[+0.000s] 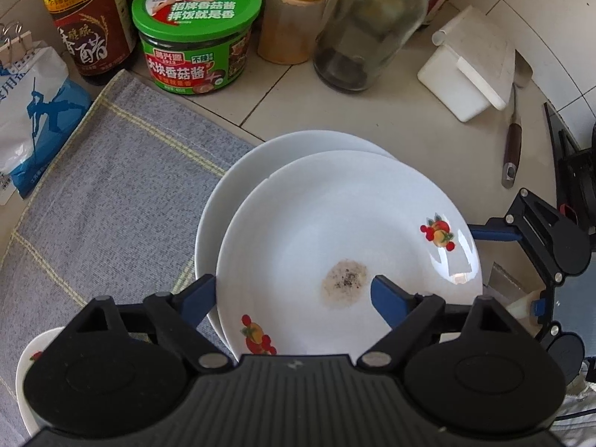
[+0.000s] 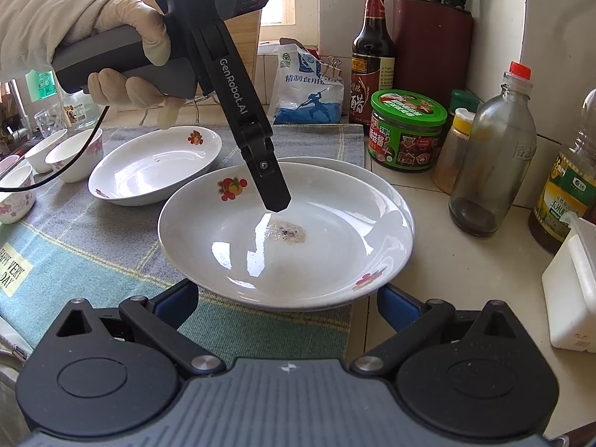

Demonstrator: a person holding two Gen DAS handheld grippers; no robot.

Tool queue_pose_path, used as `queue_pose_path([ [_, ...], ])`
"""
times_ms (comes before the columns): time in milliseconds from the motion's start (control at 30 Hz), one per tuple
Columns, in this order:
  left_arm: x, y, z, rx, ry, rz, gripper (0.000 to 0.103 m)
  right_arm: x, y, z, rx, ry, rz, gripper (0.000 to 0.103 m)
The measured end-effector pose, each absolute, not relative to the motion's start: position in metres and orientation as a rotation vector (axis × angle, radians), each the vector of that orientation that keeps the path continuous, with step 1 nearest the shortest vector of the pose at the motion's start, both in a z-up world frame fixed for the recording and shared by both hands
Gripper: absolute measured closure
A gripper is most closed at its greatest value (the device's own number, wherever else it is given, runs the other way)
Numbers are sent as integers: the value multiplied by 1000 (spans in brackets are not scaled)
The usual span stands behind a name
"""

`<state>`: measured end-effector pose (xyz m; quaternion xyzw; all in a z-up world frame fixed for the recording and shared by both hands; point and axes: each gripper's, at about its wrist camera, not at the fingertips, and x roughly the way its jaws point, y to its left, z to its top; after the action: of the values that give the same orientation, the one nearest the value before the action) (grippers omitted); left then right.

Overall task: Organize plates and bowls
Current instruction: 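Open the left tool to release the stained plate, then withdraw the left tool up from the stacked plates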

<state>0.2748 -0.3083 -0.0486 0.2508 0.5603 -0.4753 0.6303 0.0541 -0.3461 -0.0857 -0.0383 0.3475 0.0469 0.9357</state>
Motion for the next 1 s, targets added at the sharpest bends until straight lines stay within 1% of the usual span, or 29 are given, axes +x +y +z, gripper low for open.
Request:
queue_pose_path([
  [433, 256, -291, -31, 524, 1149, -1072, 14, 54, -346, -86, -84, 699, 63, 0],
  [667, 225, -271, -12, 467, 970, -1039, 14, 48, -349, -85, -20, 683, 25, 0],
  [733, 212, -262, -10, 443, 915, -1023, 12, 47, -350, -85, 12, 679, 14, 0],
  [867, 186, -243, -15, 407, 851, -972, 12, 48, -350, -83, 38, 670, 0, 0],
  [1000, 167, -216, -28, 334, 842, -886, 12, 53, -347, -78, 35, 667, -25, 0],
])
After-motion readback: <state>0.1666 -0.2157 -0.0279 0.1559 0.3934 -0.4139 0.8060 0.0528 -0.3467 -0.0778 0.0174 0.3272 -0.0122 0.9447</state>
